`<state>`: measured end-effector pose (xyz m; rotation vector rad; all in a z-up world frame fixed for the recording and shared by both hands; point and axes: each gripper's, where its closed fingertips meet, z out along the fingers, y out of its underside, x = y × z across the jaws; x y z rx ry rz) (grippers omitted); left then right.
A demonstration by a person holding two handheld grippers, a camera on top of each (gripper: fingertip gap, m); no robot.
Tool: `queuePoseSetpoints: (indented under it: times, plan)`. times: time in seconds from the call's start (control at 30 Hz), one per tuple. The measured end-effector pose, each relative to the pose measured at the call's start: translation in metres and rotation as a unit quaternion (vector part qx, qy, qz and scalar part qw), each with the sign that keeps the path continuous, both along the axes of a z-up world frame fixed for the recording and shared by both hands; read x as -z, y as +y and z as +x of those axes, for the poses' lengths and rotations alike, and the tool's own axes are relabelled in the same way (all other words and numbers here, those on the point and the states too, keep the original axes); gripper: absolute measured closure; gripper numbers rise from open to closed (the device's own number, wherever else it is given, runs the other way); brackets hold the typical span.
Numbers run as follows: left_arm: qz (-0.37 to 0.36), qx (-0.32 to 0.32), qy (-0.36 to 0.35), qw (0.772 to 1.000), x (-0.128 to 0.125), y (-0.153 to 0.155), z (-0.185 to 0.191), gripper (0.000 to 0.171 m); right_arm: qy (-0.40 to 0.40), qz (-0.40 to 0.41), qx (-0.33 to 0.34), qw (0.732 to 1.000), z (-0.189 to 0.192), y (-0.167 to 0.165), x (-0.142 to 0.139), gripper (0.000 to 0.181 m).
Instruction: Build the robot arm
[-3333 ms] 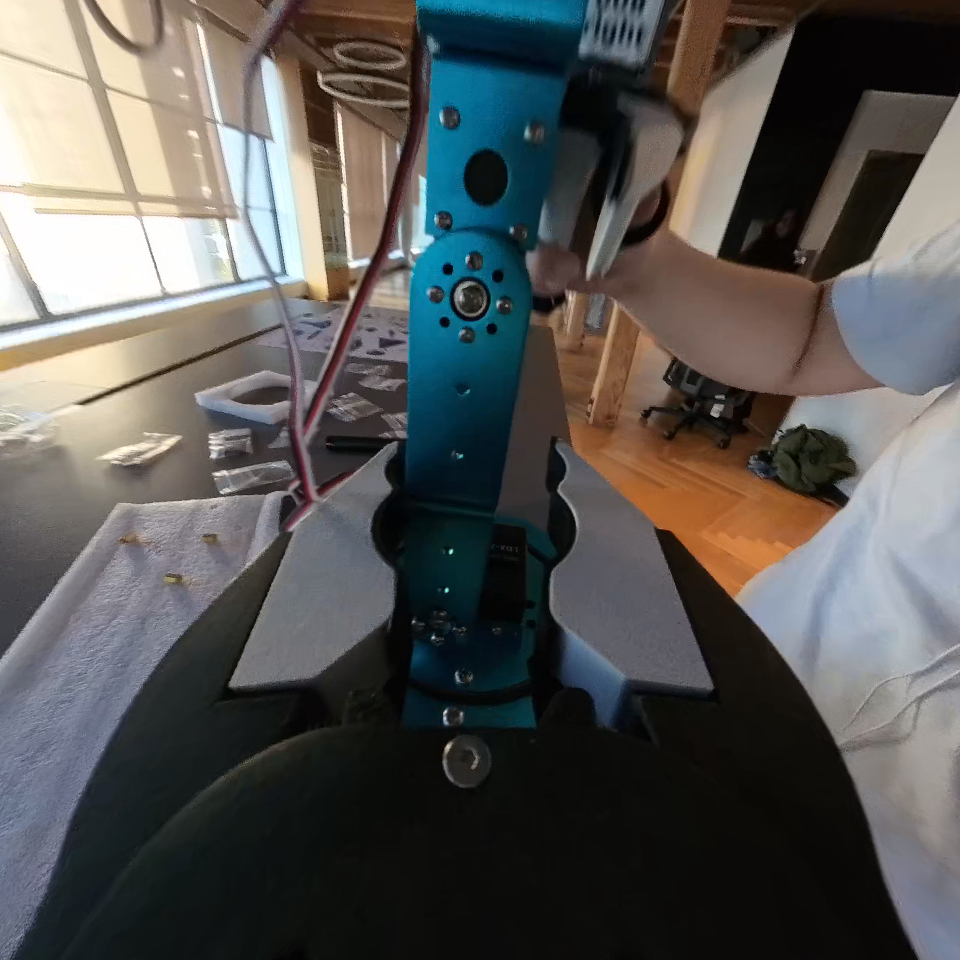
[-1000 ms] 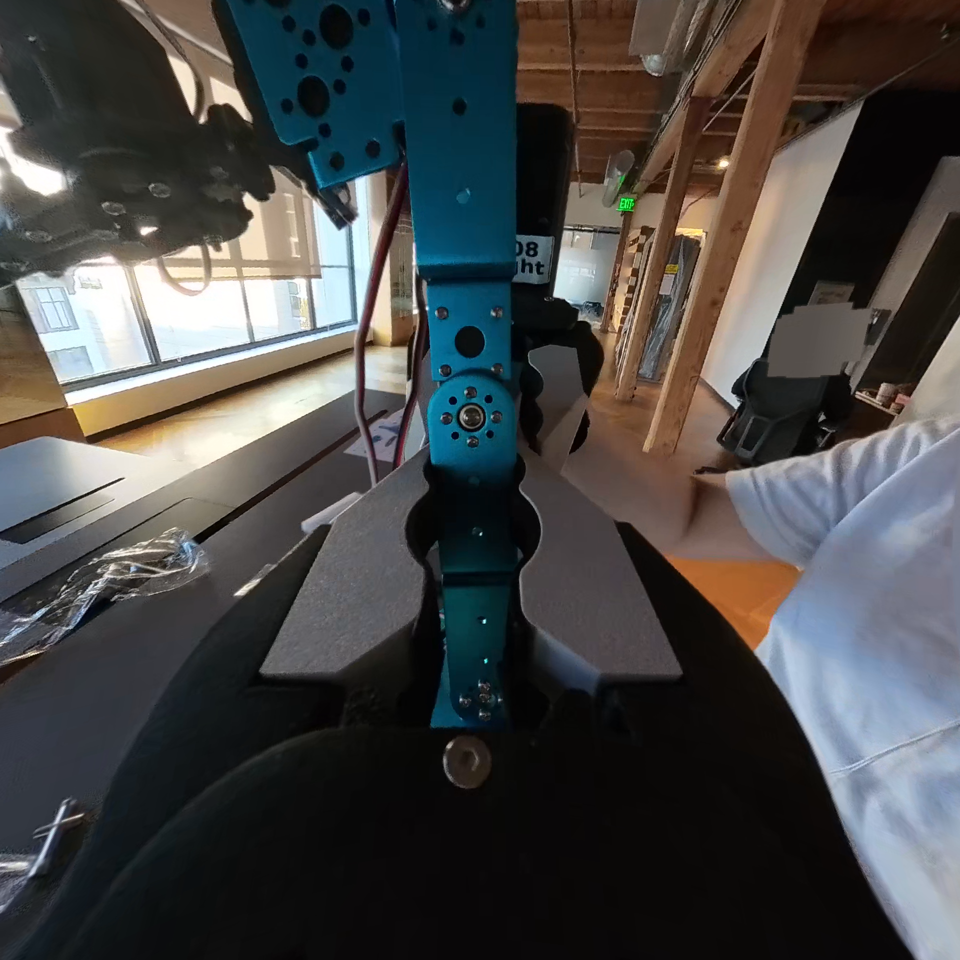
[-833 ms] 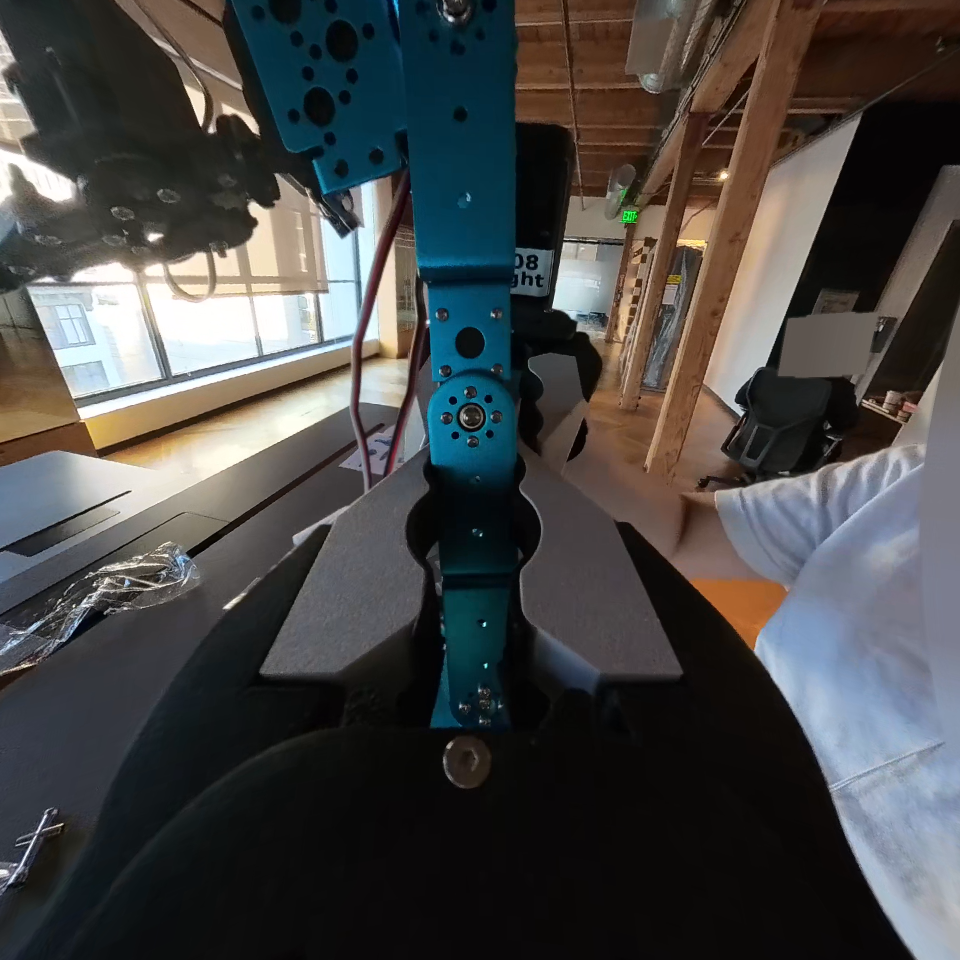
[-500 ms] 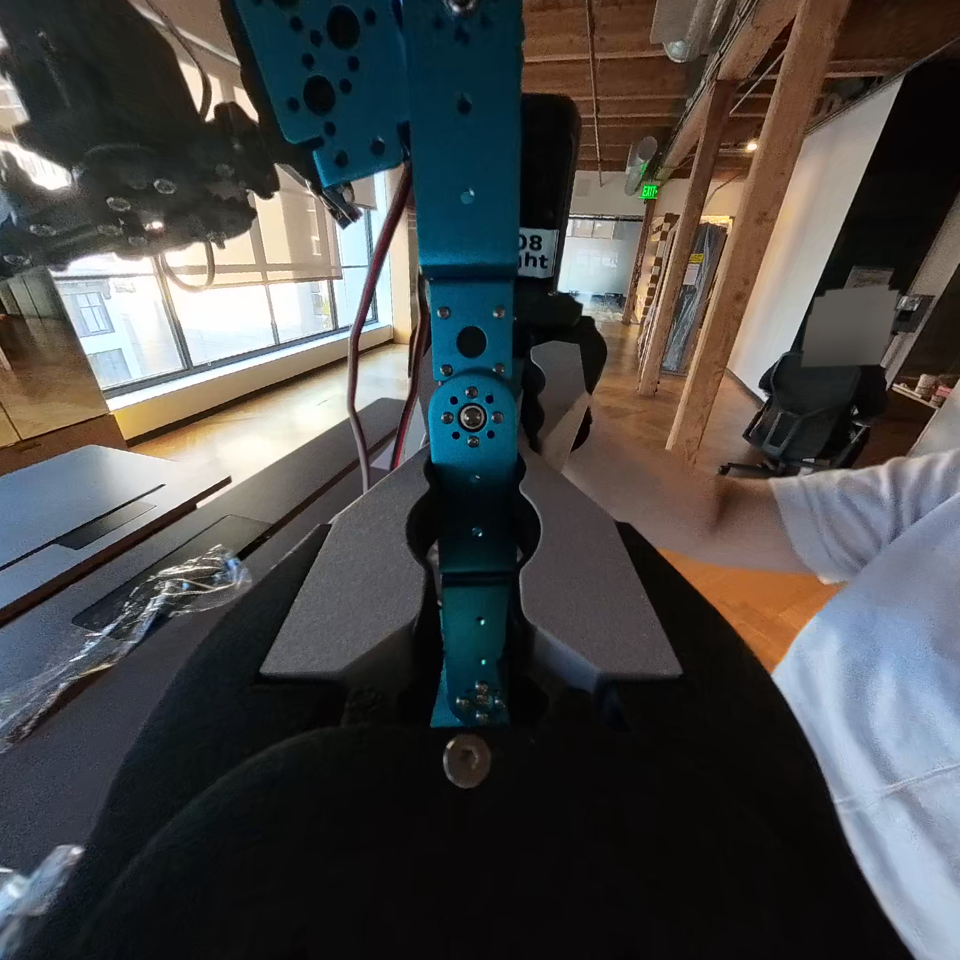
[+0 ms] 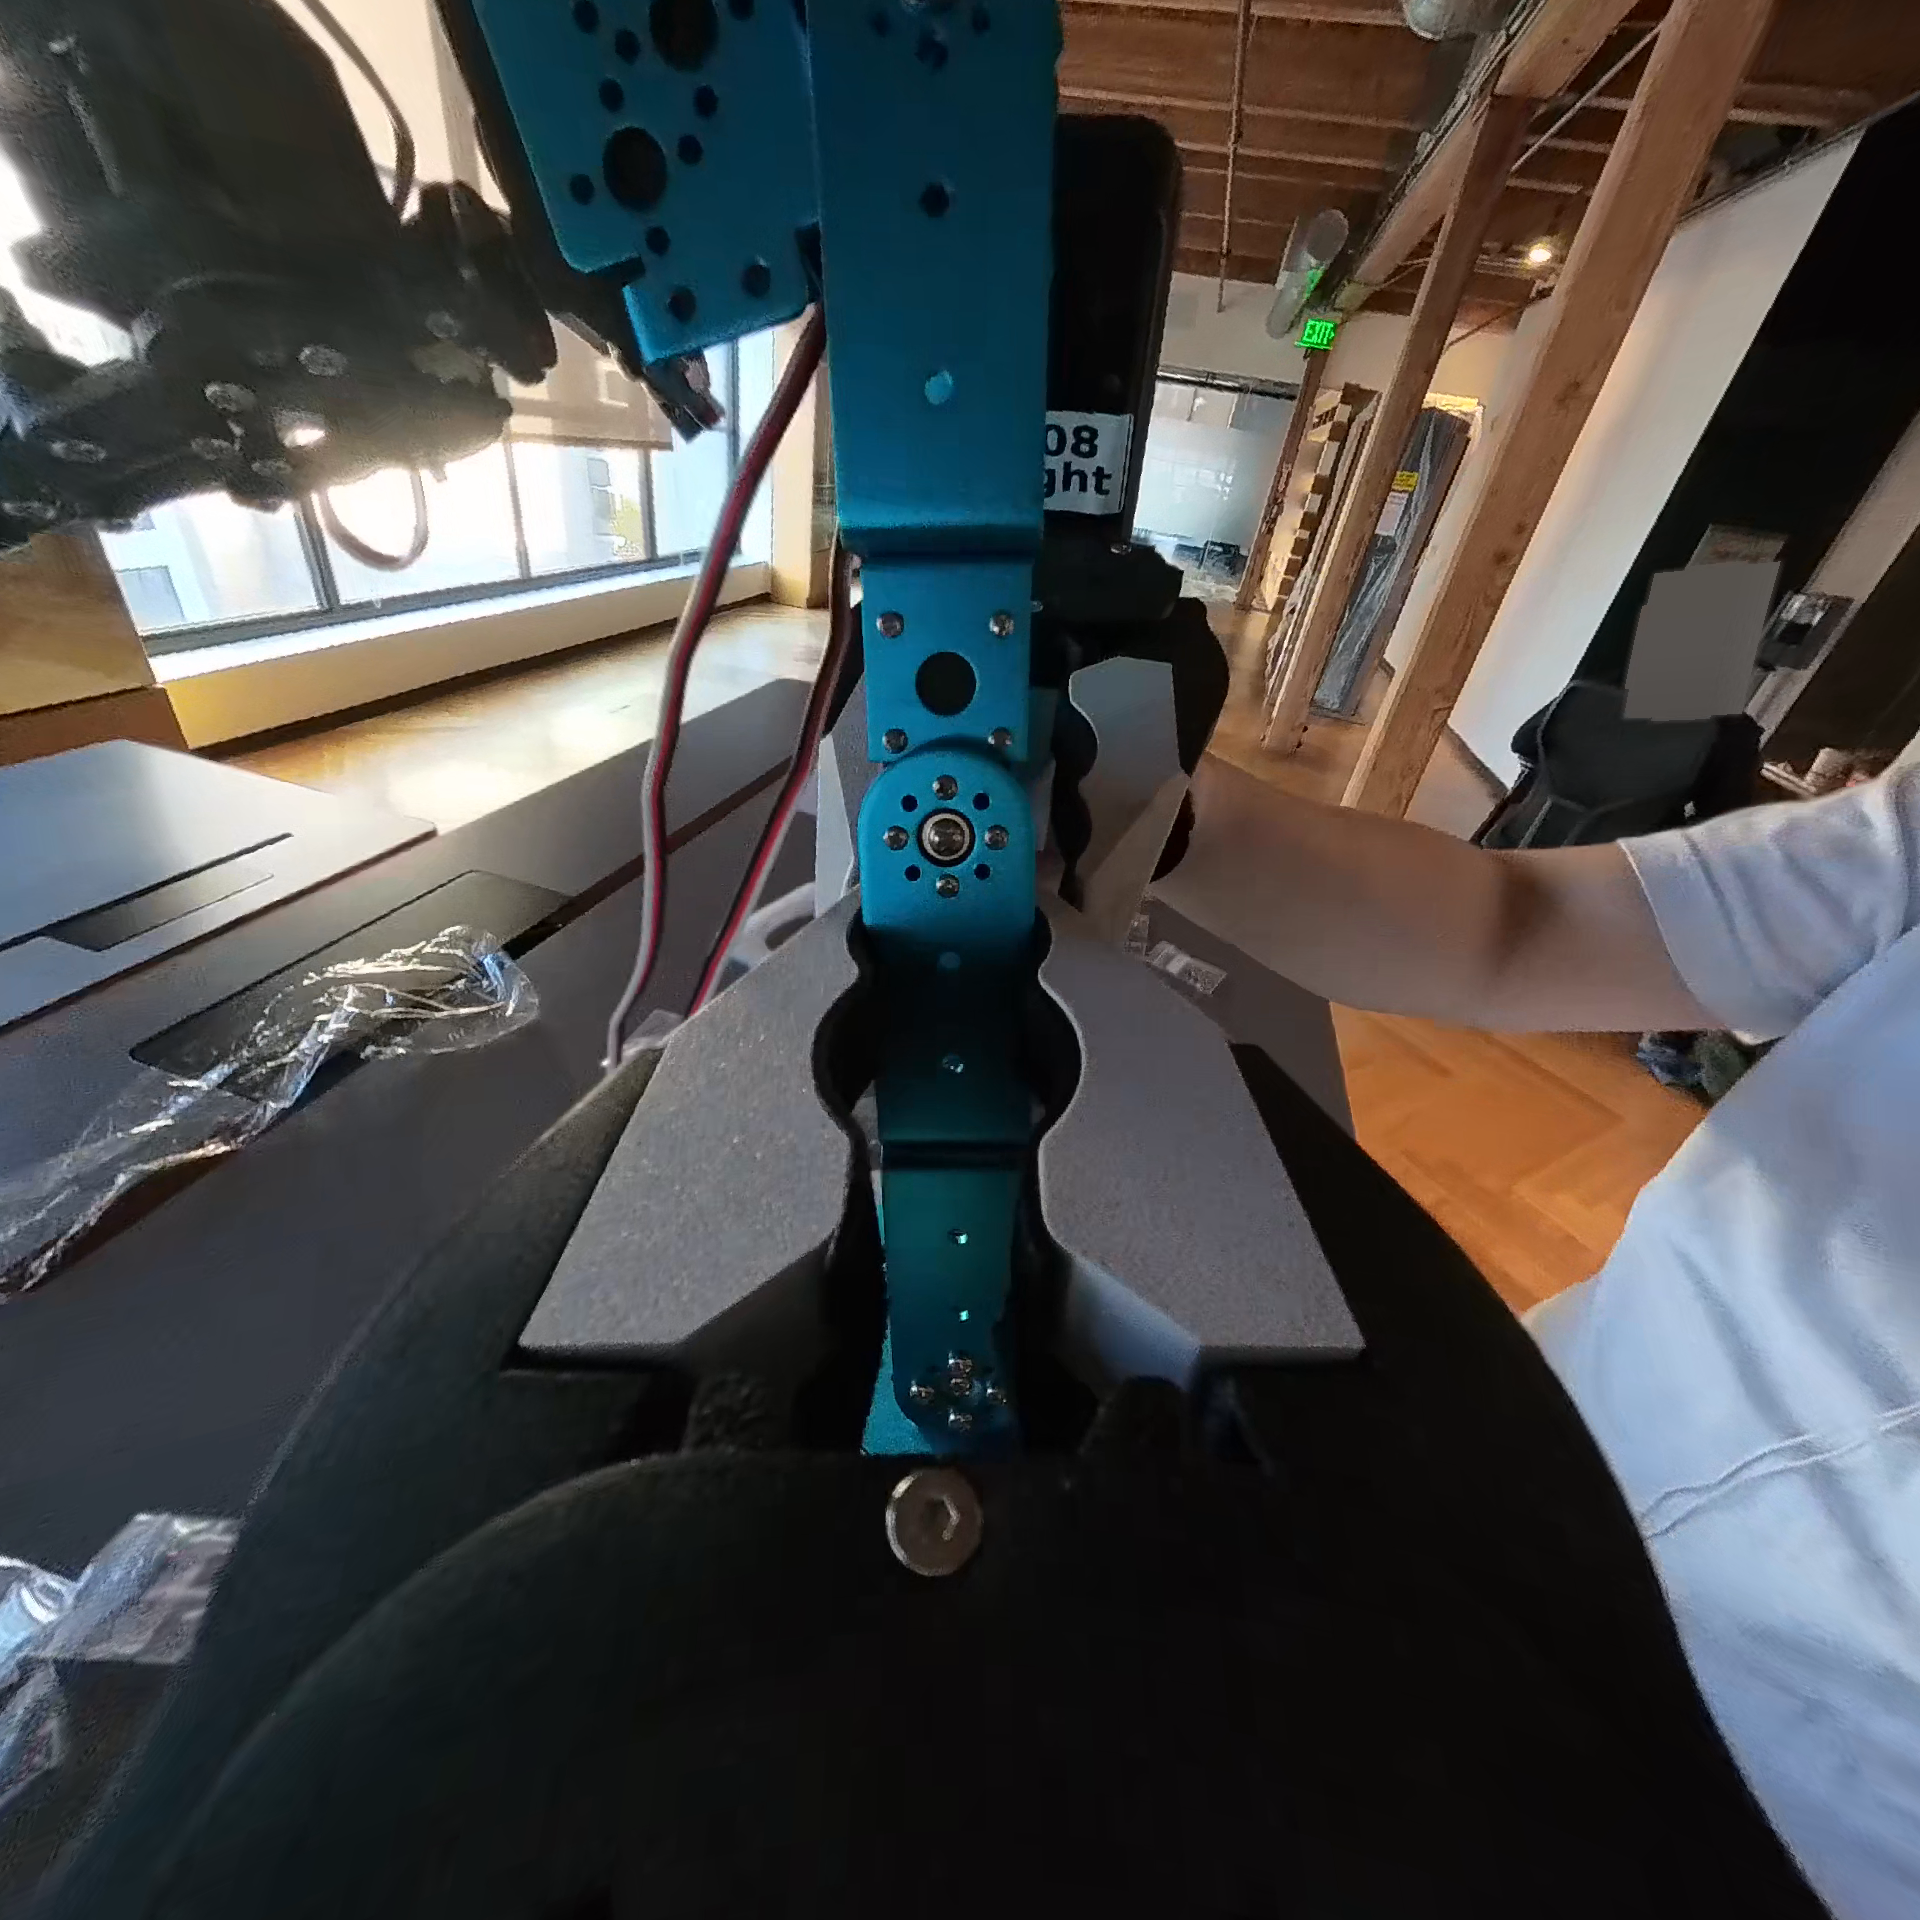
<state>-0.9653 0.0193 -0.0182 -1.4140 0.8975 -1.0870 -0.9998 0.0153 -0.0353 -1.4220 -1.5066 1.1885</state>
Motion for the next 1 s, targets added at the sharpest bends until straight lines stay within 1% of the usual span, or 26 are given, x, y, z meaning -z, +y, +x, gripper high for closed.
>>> queuePoseSetpoints:
  times: [0.2, 0.33, 0.4, 0.47, 0.67, 0.73, 0.8, 0.9, 1.0]
  plan:
    - [-0.008, -0.007, 0.022, 1.000, 0.034, -0.016, 0.001, 0.152, -0.009, -0.009, -0.004, 1.000, 0.002, -0.017, 0.033, 0.146]
    - [-0.019, -0.008, 0.026, 0.999, 0.049, -0.025, 0.003, 0.152, -0.018, -0.005, -0.007, 1.000, 0.004, -0.026, 0.047, 0.147]
    - [-0.020, -0.005, 0.019, 1.000, 0.049, -0.023, 0.001, 0.153, -0.018, -0.005, -0.002, 1.000, 0.001, -0.022, 0.047, 0.147]
    - [-0.018, -0.003, 0.015, 1.000, 0.044, -0.015, -0.003, 0.153, -0.014, -0.007, 0.006, 1.000, -0.003, -0.014, 0.041, 0.147]
    - [0.022, 0.014, 0.019, 0.999, 0.010, 0.005, -0.010, 0.152, 0.015, 0.023, 0.030, 0.999, -0.010, 0.008, 0.006, 0.147]
    - [0.033, 0.020, 0.019, 0.999, 0.003, 0.011, -0.009, 0.152, 0.020, 0.024, 0.039, 0.999, -0.009, 0.015, 0.000, 0.146]
    - [0.038, 0.024, 0.020, 0.999, 0.005, 0.013, -0.008, 0.152, 0.017, 0.023, 0.043, 0.999, -0.008, 0.016, 0.004, 0.146]
    - [0.027, 0.026, 0.022, 0.999, 0.026, 0.005, -0.004, 0.152, -0.003, 0.020, 0.041, 0.999, -0.003, 0.008, 0.026, 0.147]
    - [-0.005, 0.026, 0.006, 1.000, 0.044, -0.006, 0.000, 0.152, -0.008, 0.000, 0.036, 0.999, 0.001, -0.005, 0.044, 0.147]
